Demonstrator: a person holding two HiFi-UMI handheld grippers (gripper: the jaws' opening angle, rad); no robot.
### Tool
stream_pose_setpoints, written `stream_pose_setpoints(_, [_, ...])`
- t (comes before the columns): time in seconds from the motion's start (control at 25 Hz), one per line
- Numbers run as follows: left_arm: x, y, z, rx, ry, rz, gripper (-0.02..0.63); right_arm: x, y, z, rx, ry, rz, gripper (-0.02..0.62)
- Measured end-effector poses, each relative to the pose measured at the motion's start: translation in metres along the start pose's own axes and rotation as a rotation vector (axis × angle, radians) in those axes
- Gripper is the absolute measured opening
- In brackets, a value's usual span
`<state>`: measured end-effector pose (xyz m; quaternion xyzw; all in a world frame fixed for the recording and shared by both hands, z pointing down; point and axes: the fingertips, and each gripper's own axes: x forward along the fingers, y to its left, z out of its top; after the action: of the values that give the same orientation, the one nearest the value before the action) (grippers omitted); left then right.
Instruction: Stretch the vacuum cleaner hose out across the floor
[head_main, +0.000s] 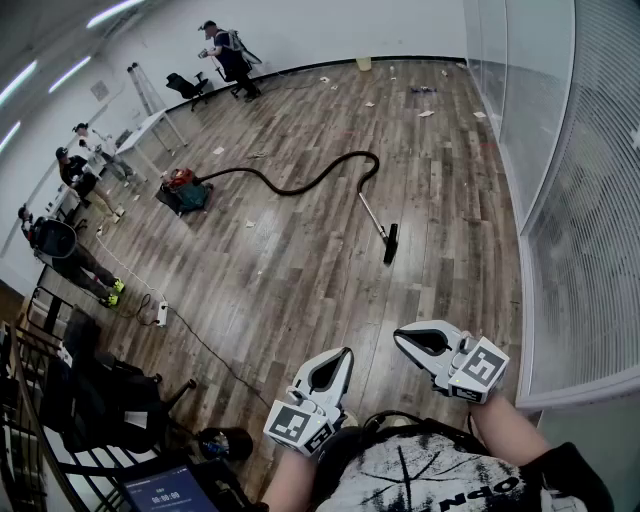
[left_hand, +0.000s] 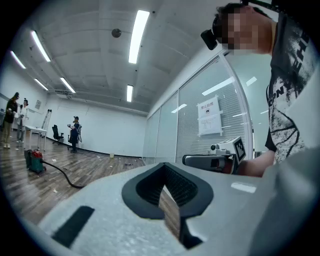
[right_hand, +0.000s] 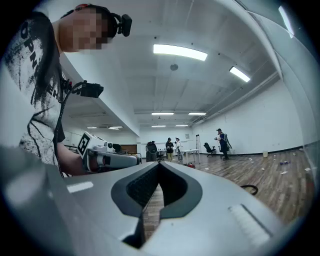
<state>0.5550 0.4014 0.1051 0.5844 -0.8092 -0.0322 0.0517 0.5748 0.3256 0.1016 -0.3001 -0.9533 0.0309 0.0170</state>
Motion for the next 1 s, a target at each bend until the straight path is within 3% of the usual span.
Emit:
stream_pose_setpoints(0.16, [0.0,0.001,0.002,-0.001,-0.007,0.001,0.0,0.002,0.003,0.009,0.013,-0.043,0.011,0.005])
stream_pose_setpoints(0.56, [-0.001,0.002,0.002,0.006,-0.009,0.014,0.0,0.004,0.003,0.005,0.009,-0.02,0.023,0.005])
stream_pose_setpoints(0.72, [-0.002,0.001,0.002,0.004,-0.01,0.013,0.0,0.005,0.004,0.012,0.055,-0.059,0.028,0.006])
stream_pose_setpoints(1.0, [-0.003,-0.001,-0.003,0.004,0.001,0.009,0.0,0.002,0.006,-0.003,0.047,-0.056,0.028,0.006])
